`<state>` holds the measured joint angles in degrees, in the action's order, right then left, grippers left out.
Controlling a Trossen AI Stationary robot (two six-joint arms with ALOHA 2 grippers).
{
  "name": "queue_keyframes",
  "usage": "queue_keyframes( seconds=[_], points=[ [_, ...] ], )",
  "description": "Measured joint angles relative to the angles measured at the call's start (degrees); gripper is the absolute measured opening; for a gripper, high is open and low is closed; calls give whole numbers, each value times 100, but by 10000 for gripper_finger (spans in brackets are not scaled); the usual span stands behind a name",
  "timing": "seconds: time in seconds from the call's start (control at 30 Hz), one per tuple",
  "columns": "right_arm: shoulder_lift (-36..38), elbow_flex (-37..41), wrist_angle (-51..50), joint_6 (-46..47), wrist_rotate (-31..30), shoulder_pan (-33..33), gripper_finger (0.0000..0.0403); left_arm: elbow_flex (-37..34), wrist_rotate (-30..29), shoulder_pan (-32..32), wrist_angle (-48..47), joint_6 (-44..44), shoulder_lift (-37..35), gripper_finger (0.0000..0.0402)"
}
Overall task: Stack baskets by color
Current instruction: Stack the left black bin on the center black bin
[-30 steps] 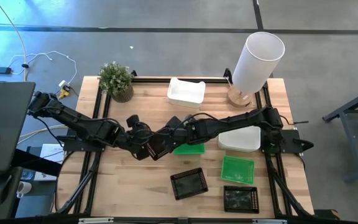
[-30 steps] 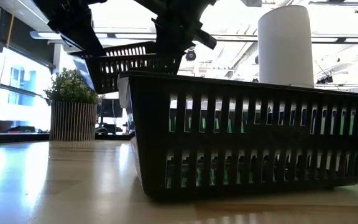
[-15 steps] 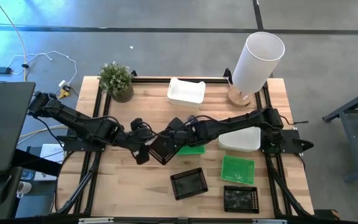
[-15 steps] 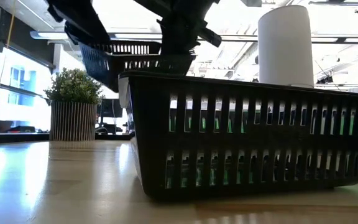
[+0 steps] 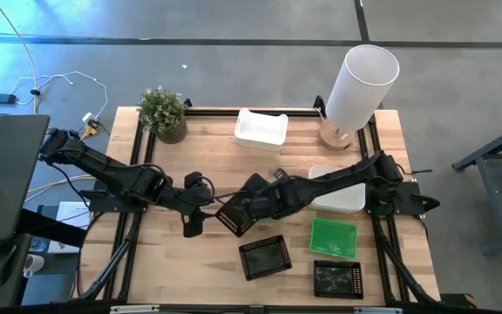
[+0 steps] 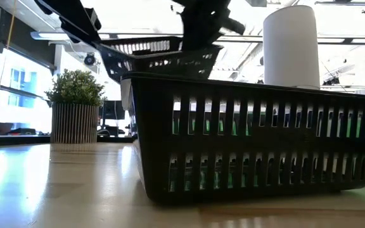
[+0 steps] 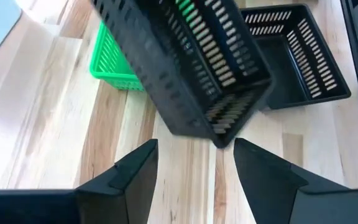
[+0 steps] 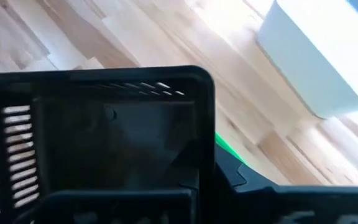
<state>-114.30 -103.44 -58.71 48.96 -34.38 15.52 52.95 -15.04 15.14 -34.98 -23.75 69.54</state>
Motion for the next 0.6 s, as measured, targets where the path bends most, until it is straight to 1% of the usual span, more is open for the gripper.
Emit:
queue_keyframes(
  seconds=[0.17,0.3,0.43,0.6],
  points=[
    [173,0,-578,545,-377,344,0,2,-1,39,10,0,-2,196],
    [227,0,-1391,1380,-622,616,0,2,-13,39,10,62,-4,196],
    [227,0,-2255,2430,-697,843,0,2,-73,27,15,149,-4,196],
    [307,0,-2751,3359,-645,1139,0,2,-79,24,18,202,-6,196]
  ],
)
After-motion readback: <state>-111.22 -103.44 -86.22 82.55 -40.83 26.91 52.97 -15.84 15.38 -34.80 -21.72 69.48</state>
